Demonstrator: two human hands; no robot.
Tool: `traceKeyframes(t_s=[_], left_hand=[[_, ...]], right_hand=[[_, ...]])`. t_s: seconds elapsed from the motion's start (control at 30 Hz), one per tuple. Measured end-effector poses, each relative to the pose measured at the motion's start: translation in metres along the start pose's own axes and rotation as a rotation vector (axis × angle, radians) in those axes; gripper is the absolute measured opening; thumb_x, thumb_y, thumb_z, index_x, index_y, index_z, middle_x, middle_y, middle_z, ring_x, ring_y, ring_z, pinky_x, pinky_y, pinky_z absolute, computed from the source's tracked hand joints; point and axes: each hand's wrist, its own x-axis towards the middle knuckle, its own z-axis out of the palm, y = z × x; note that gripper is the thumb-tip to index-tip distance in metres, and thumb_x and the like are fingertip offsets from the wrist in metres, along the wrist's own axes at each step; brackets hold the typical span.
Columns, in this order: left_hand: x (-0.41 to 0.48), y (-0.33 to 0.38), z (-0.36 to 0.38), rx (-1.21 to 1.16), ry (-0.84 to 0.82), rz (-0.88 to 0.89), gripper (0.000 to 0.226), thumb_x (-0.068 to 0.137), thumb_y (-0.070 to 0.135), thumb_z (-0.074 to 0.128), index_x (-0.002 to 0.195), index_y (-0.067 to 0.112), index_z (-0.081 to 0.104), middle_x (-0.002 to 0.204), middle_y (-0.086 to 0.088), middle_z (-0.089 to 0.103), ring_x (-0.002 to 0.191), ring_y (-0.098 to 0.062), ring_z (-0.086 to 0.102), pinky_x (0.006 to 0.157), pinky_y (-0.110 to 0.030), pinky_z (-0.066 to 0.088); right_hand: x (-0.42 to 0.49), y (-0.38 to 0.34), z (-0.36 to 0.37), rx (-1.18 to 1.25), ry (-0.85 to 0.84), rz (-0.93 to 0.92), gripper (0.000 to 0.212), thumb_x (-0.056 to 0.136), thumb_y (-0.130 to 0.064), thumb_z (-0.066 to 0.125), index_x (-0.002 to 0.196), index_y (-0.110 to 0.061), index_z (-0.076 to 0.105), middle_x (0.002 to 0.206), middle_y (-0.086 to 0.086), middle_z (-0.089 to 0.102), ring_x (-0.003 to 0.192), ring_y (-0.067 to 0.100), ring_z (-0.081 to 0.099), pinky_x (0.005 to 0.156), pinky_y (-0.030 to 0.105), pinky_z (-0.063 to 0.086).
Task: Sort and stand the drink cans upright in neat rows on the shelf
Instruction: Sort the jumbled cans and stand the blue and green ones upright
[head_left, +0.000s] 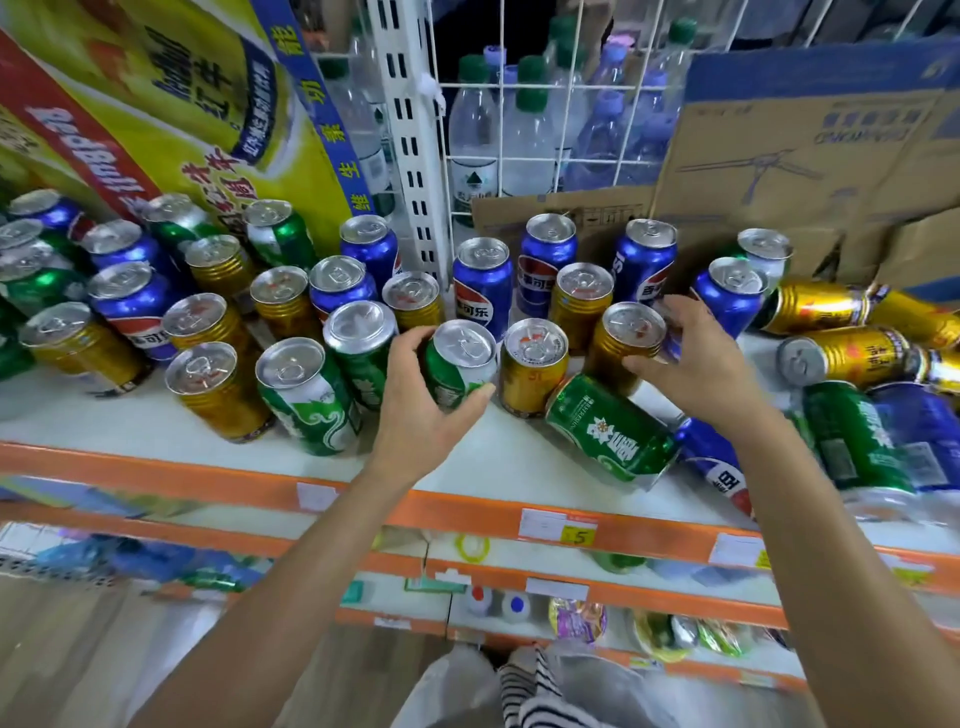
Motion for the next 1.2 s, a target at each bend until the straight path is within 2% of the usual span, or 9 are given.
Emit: traceKeyframes(t_s=[0.1, 0.2, 0.3, 0.5, 0.7, 0.8, 0.9, 1.03, 1.2], left_hand=[[-0.004, -0.003, 0.003, 0.050, 0.025, 0.067, 0.080, 0.073, 0.046, 0.068, 0.132, 0.004, 0.035, 0.127, -0.012, 0.045, 0.118, -0.024, 0.048, 0.101, -0.037, 0.042], [-0.009, 0.000, 0.010, 0.123, 0.078, 0.193, 0.083, 0.080, 0.042, 0.067, 0.137, -0.005, 0.027, 0.132, -0.019, 0.037, 0.125, -0.028, 0.040, 0.109, -0.027, 0.033], [-0.011, 0.002, 0.015, 0.225, 0.155, 0.358, 0.072, 0.084, 0.028, 0.067, 0.137, 0.002, 0.026, 0.136, -0.025, 0.031, 0.130, -0.029, 0.032, 0.112, -0.020, 0.026], [-0.004, 0.007, 0.015, 0.420, 0.315, 0.469, 0.038, 0.082, 0.020, 0.068, 0.116, 0.010, 0.053, 0.131, -0.012, 0.037, 0.122, -0.032, 0.046, 0.102, -0.042, 0.042], [-0.008, 0.023, 0.030, 0.640, 0.414, 0.542, 0.025, 0.082, 0.007, 0.064, 0.107, 0.008, 0.059, 0.128, -0.016, 0.042, 0.129, -0.038, 0.039, 0.103, -0.059, 0.035], [-0.012, 0.046, 0.058, 0.537, 0.259, 0.684, 0.025, 0.078, -0.003, 0.062, 0.102, 0.001, 0.067, 0.124, -0.019, 0.051, 0.127, -0.037, 0.043, 0.106, -0.048, 0.039], [-0.017, 0.064, 0.084, 0.444, -0.044, 0.729, 0.040, 0.071, -0.009, 0.050, 0.105, 0.002, 0.068, 0.120, -0.018, 0.060, 0.125, -0.033, 0.047, 0.108, -0.043, 0.037], [-0.017, 0.063, 0.103, 0.479, -0.427, 0.668, 0.056, 0.066, 0.006, 0.033, 0.114, 0.012, 0.062, 0.120, -0.007, 0.061, 0.123, -0.025, 0.048, 0.111, -0.045, 0.032], [-0.016, 0.063, 0.110, 0.700, -0.579, 0.605, 0.080, 0.054, 0.007, 0.061, 0.131, 0.022, 0.043, 0.129, 0.002, 0.053, 0.125, -0.016, 0.038, 0.117, -0.027, 0.002]], right_hand=[[-0.016, 0.007, -0.011, -0.123, -0.002, -0.002, 0.058, 0.084, -0.028, 0.069, 0.134, -0.013, 0.044, 0.130, 0.011, 0.053, 0.117, 0.028, 0.050, 0.089, 0.032, 0.038], [-0.030, 0.021, -0.015, -0.219, -0.055, 0.049, 0.056, 0.085, -0.033, 0.066, 0.133, -0.012, 0.046, 0.128, 0.015, 0.056, 0.114, 0.032, 0.053, 0.090, 0.039, 0.043], [-0.040, 0.032, -0.014, -0.303, -0.149, 0.140, 0.054, 0.088, -0.045, 0.059, 0.132, -0.015, 0.048, 0.125, 0.013, 0.058, 0.115, 0.032, 0.052, 0.087, 0.038, 0.043], [-0.040, 0.035, -0.017, -0.334, -0.179, 0.121, 0.057, 0.088, -0.054, 0.053, 0.133, -0.020, 0.047, 0.130, 0.011, 0.055, 0.117, 0.031, 0.051, 0.087, 0.040, 0.045], [-0.046, 0.047, -0.034, -0.322, -0.255, 0.126, 0.075, 0.082, -0.054, 0.061, 0.142, -0.020, 0.032, 0.133, 0.010, 0.051, 0.119, 0.029, 0.049, 0.092, 0.041, 0.046], [-0.050, 0.053, -0.045, -0.349, -0.403, 0.115, 0.087, 0.076, -0.056, 0.066, 0.144, -0.020, 0.024, 0.135, 0.007, 0.049, 0.117, 0.029, 0.050, 0.092, 0.039, 0.045], [-0.053, 0.059, -0.050, -0.367, -0.491, 0.075, 0.088, 0.076, -0.056, 0.066, 0.142, -0.019, 0.021, 0.130, 0.006, 0.050, 0.108, 0.028, 0.054, 0.085, 0.036, 0.045], [-0.053, 0.062, -0.049, -0.358, -0.472, 0.062, 0.086, 0.076, -0.053, 0.066, 0.140, -0.016, 0.023, 0.129, 0.010, 0.050, 0.110, 0.029, 0.054, 0.085, 0.035, 0.045], [-0.051, 0.064, -0.042, -0.316, -0.389, 0.069, 0.077, 0.070, -0.062, 0.067, 0.124, -0.015, 0.037, 0.112, 0.009, 0.057, 0.099, 0.029, 0.057, 0.077, 0.034, 0.045]])
